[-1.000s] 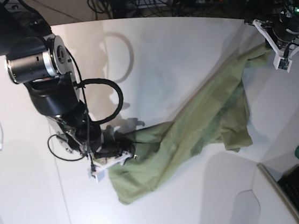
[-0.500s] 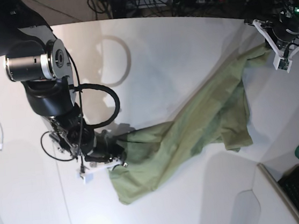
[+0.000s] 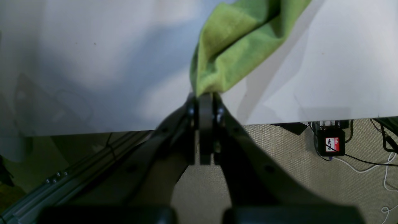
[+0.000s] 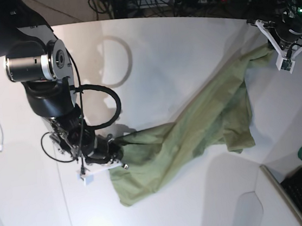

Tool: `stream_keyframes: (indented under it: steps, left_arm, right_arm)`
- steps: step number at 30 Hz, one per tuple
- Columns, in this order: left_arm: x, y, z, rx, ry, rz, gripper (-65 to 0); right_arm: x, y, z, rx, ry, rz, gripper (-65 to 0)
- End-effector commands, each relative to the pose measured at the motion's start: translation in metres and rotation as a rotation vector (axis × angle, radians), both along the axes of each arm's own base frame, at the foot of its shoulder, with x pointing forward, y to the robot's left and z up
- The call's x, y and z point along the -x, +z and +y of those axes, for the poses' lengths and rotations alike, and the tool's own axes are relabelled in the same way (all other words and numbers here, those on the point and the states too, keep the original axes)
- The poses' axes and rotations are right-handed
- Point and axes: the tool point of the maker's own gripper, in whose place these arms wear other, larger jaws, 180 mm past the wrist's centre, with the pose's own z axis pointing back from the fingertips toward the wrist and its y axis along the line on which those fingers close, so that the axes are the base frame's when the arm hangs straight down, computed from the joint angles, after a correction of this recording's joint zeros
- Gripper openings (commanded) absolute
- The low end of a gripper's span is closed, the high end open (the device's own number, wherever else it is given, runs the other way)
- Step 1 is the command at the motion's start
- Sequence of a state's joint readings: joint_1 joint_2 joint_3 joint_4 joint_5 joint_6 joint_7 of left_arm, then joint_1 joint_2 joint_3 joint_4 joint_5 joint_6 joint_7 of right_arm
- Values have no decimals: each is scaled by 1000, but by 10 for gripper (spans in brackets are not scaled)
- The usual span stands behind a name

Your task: Layout the t-shirt on the table in an organized manner, then fold the t-shirt properly

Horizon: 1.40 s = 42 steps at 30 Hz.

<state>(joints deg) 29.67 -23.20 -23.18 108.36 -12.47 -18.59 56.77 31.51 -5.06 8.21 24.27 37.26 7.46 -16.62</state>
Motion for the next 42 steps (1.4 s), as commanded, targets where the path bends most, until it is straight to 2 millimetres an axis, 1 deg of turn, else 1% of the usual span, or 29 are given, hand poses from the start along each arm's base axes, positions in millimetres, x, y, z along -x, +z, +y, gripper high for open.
stream_keyframes:
  steps: [1, 4, 6, 8, 10, 12, 14, 17, 18, 19, 20, 21, 22, 24, 26, 28, 30, 32, 33, 35, 36, 37, 39, 41, 42]
  left_arm:
    - [-5, 8, 5, -19, -9, -22, -650]
    - [-5, 8, 5, -19, -9, -22, -650]
    - [-5, 8, 4, -17, -9, -23, -650]
    - [-11, 11, 1, -7, -9, -42, -650]
    - [-20, 15, 1, -5, -7, -66, -650]
    - [-26, 18, 0, -2, -8, -84, -650]
    - [-40, 24, -4, 5, -11, -118, -650]
    - [-70, 37, -13, 38, 4, -206, -650]
    - [-82, 42, -18, 51, 3, -237, -650]
    - [-98, 48, -28, 67, -16, -269, -650]
    - [-113, 55, -37, 73, -42, -296, -650]
    - [-127, 60, -47, 79, -60, -299, -650]
    - [-142, 68, -57, 84, -78, -302, -650]
    - [-179, 85, -78, 112, -104, -326, -650]
    - [-218, 98, -89, 162, -91, -358, -650]
    - [-258, 108, -97, 219, -71, -372, -650]
    - [-299, 128, -113, 282, -73, -399, -650]
    - [-339, 157, -127, 325, -93, -448, -650]
    - [-358, 177, -135, 334, -114, -479, -650]
    - [-387, 214, -147, 346, -147, -540, -650]
    - [-400, 233, -155, 362, -161, -573, -650]
    - [-413, 257, -165, 384, -176, -613, -650]
    - [-431, 302, -179, 431, -197, -690, -650]
    - [-437, 340, -186, 441, -219, -757, -650]
    - [-437, 352, -189, 441, -228, -779, -650]
  right_arm:
    - [-22, 21, -3, -6, -12, -63, -650]
    - [-21, 21, -5, -1, -7, -62, -650]
    - [-22, 23, -12, 7, -1, -63, -650]
    - [-14, 24, -12, -3, 35, -46, -650]
    - [-8, 35, -17, -4, 51, -81, -650]
    - [2, 51, -33, -2, 24, -137, -650]
    - [17, 66, -45, 7, 23, -173, -650]
    - [39, 84, -65, 43, 17, -210, -650]
    - [41, 88, -74, 58, 0, -211, -650]
    - [42, 91, -88, 85, -23, -207, -650]
    - [42, 90, -98, 104, -42, -192, -650]
    - [40, 91, -107, 127, -52, -187, -650]
    - [35, 97, -119, 153, -61, -194, -650]
    - [17, 117, -133, 200, -49, -241, -650]
    - [-3, 137, -147, 246, -39, -282, -650]
    - [-31, 163, -170, 292, -48, -321, -650]
    - [-58, 192, -197, 323, -76, -350, -650]
    - [-82, 231, -224, 349, -116, -397, -650]
    - [-93, 257, -237, 362, -138, -432, -650]
    - [-107, 305, -260, 388, -181, -503, -650]
    - [-112, 332, -270, 400, -200, -545, -650]
    - [-115, 358, -280, 415, -213, -590, -650]
    - [-117, 416, -292, 455, -214, -707, -650]
    - [-111, 458, -301, 489, -222, -793, -650]
    - [-104, 474, -306, 516, -232, -827, -650]
